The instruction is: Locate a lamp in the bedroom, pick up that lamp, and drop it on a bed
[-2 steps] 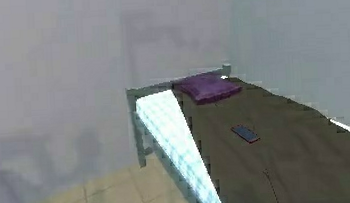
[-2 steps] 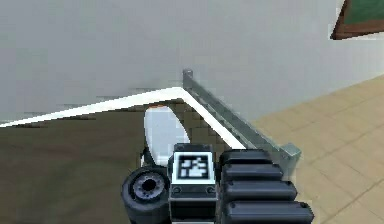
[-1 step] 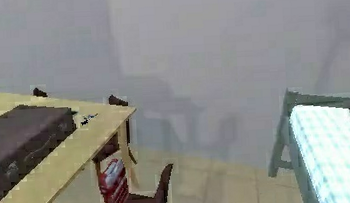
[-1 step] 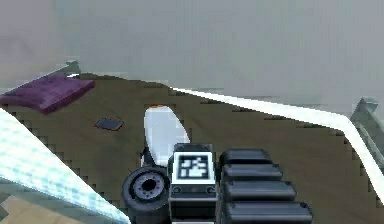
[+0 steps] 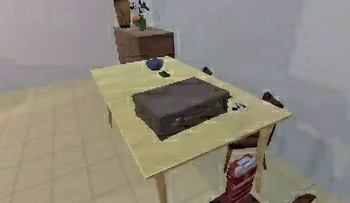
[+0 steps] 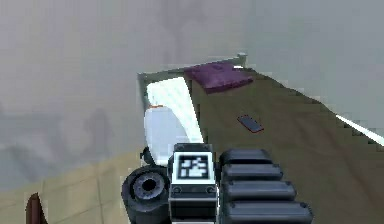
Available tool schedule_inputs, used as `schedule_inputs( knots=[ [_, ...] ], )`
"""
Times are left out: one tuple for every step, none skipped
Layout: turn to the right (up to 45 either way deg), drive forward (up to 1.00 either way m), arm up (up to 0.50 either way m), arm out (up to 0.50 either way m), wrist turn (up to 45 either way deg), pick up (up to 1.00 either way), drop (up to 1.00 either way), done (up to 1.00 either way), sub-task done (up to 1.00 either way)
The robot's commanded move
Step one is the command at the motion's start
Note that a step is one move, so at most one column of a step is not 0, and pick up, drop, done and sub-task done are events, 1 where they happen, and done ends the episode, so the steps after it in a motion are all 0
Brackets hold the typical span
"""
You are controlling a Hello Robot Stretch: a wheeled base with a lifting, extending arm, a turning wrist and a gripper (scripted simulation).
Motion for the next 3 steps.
schedule_inputs(
  knots=[
    [-27.0, 0.0, 0.0, 0.0, 0.0, 0.0, 0.0, 0.0, 0.0],
    [45.0, 0.0, 0.0, 0.0, 0.0, 0.0, 0.0, 0.0, 0.0],
    [45.0, 0.0, 0.0, 0.0, 0.0, 0.0, 0.0, 0.0, 0.0]
  ],
)
